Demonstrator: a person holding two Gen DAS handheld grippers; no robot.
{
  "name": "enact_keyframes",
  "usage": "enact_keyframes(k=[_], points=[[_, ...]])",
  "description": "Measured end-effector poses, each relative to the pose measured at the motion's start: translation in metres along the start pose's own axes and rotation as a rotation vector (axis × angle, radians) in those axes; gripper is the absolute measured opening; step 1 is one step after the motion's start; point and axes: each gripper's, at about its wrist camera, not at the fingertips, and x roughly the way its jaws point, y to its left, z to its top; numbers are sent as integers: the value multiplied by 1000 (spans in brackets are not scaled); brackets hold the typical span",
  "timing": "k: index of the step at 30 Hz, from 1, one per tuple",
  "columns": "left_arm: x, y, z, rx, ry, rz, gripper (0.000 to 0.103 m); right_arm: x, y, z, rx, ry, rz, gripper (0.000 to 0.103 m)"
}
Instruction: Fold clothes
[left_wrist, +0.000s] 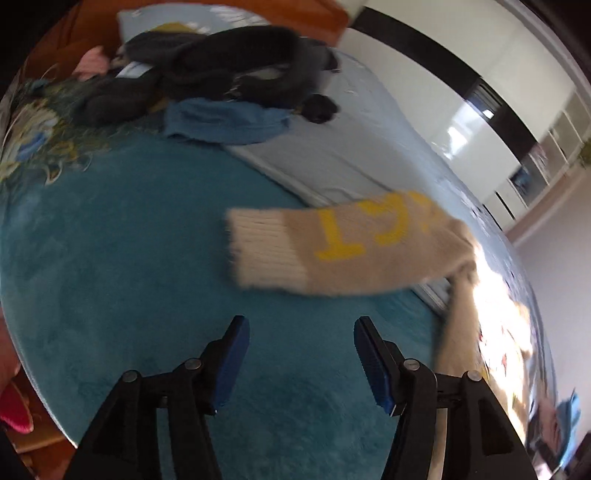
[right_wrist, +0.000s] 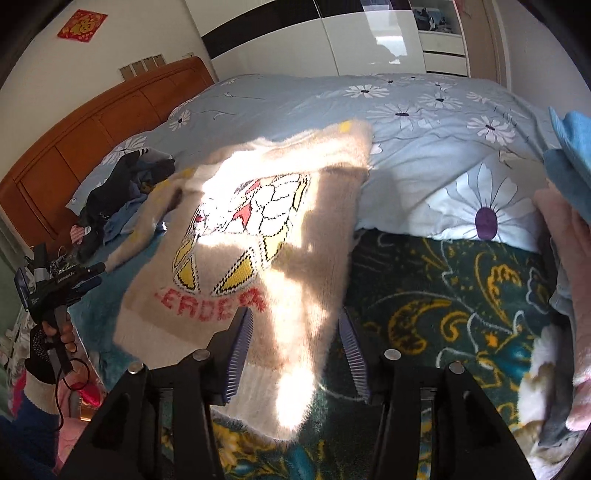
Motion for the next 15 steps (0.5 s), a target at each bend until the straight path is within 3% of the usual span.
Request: enact_keyframes(k=[3, 7, 8, 9, 10, 15], points=[[20, 21, 13, -167, 32, -48, 63, 4, 7, 12, 4, -15, 0, 50], [34, 16, 26, -222, 10, -86, 60, 17, 22, 27, -36, -4, 21, 50], [38, 17, 27, -239, 4, -66, 53, 22, 25, 31, -48, 8, 12, 50], [41, 17, 28, -254, -1, -47, 28, 26, 28, 35, -54, 11, 7, 50], [43, 18, 30, -261, -2, -40, 16, 28, 31, 39, -55, 2, 10, 50], [31, 7, 48, -215, -53, -57, 11, 35, 43, 53, -60, -36, 29, 50]])
